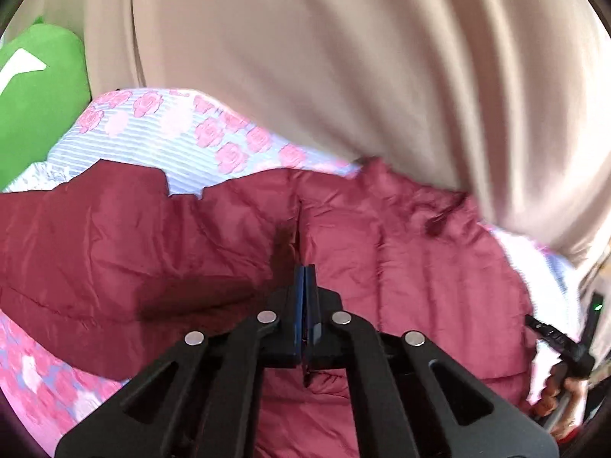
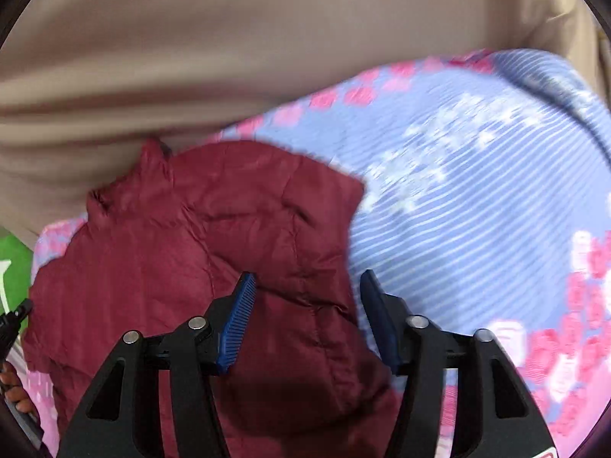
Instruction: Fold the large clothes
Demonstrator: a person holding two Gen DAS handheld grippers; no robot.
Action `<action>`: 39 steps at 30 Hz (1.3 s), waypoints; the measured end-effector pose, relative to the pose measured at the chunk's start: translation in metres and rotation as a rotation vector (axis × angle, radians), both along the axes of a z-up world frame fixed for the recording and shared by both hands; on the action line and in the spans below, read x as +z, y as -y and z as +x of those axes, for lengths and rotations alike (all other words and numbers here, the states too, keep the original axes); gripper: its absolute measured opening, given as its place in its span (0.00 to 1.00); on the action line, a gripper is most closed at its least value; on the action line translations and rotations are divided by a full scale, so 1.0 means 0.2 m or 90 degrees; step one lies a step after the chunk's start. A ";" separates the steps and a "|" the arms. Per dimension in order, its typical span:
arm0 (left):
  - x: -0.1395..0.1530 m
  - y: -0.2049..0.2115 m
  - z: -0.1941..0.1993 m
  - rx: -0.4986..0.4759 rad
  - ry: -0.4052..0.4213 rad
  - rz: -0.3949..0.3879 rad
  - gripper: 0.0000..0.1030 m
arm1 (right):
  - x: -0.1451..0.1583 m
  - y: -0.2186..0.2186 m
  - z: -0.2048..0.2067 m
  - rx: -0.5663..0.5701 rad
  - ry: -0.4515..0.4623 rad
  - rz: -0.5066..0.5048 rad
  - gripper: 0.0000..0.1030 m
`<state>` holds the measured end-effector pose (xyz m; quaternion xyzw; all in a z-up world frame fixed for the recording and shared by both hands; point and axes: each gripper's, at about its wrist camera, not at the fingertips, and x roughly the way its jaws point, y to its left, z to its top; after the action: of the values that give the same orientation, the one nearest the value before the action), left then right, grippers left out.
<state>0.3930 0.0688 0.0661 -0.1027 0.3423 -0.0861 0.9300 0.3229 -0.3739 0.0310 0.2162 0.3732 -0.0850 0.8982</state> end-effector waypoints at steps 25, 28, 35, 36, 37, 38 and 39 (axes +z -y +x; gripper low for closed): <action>-0.05 0.36 -0.25 -0.077 0.012 0.142 0.03 | 0.09 -0.60 -0.11 0.161 0.044 -0.107 0.06; -0.22 0.43 -0.17 -0.073 -0.019 0.209 0.03 | -0.02 -0.60 -0.08 0.155 0.011 -0.128 0.01; -0.33 0.21 -0.09 -0.048 -0.034 0.166 0.00 | -0.11 -0.13 -0.19 0.041 -0.021 -0.054 0.00; -0.32 0.21 -0.10 -0.023 -0.030 0.181 0.00 | -0.08 -0.14 -0.21 0.028 -0.022 -0.067 0.00; -0.31 0.21 -0.11 -0.018 -0.027 0.177 0.00 | -0.05 -0.17 -0.23 0.026 -0.015 -0.079 0.02; -0.30 0.20 -0.12 -0.018 -0.028 0.166 0.00 | -0.03 -0.20 -0.23 0.035 0.000 -0.086 0.02; -0.29 0.19 -0.13 -0.018 -0.029 0.151 0.00 | 0.00 -0.24 -0.24 0.048 0.021 -0.095 0.02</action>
<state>0.3665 0.0314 0.0084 0.0107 0.3723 -0.0557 0.9264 0.2743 -0.3261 0.0315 0.1356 0.3586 -0.0754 0.9205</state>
